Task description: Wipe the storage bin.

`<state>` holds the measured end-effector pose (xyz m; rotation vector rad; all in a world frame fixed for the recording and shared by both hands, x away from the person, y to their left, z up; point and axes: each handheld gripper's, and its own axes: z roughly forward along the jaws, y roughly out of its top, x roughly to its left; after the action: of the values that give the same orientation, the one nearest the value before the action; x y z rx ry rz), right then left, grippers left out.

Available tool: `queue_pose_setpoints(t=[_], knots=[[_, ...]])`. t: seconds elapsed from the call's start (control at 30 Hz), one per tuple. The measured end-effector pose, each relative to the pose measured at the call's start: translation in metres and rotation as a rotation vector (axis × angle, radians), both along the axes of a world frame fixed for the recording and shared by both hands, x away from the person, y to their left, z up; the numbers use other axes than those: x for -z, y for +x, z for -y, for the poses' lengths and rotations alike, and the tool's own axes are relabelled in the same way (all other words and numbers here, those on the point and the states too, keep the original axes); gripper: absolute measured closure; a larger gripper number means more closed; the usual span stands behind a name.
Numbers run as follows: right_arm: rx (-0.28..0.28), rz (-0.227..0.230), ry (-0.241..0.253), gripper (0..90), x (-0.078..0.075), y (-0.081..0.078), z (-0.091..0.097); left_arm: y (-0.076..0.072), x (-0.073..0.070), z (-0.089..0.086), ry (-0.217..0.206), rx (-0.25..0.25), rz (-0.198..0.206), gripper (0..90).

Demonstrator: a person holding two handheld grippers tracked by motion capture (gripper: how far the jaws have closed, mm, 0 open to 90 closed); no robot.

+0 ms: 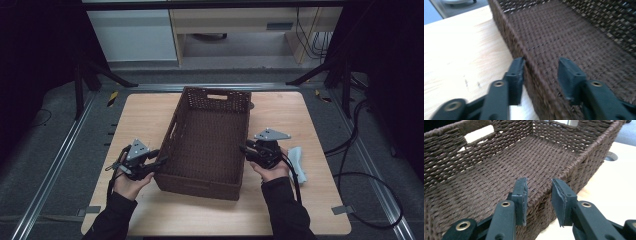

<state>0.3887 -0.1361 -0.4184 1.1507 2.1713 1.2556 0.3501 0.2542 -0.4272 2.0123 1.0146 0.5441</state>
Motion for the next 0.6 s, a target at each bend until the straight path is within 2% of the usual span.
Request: queue_pose_setpoints(t=[0.07,0.13,0.2,0.23,0.37,0.5,0.53,0.6], knots=[[0.006,0.002,-0.004,64.9,0.000,-0.004,-0.001,-0.001,0.002,-0.002,-0.004,0.003,-0.006,67.8],[0.002,0.010,-0.020,63.6,-0.001,-0.005,-0.003,0.000,0.002,-0.002,-0.003,-0.003,-0.006,69.1],[-0.004,0.013,-0.016,57.3,-0.003,-0.004,-0.004,0.001,0.002,-0.002,-0.004,-0.007,-0.004,70.3],[0.001,0.028,-0.006,55.2,-0.004,-0.003,-0.004,0.002,0.003,-0.003,-0.009,-0.010,-0.005,70.8],[0.040,0.088,-0.025,51.3,-0.003,0.006,-0.005,0.009,0.003,-0.006,-0.020,-0.025,-0.012,73.6],[0.065,0.079,-0.021,53.6,0.007,0.014,-0.005,0.013,0.003,-0.009,-0.023,-0.018,0.000,72.9],[0.060,0.074,0.001,55.8,0.008,0.014,-0.004,0.013,0.003,-0.009,-0.026,-0.017,0.005,71.2],[0.070,0.057,0.004,58.0,0.007,0.013,-0.004,0.011,0.002,-0.010,-0.035,-0.013,0.016,66.8]])
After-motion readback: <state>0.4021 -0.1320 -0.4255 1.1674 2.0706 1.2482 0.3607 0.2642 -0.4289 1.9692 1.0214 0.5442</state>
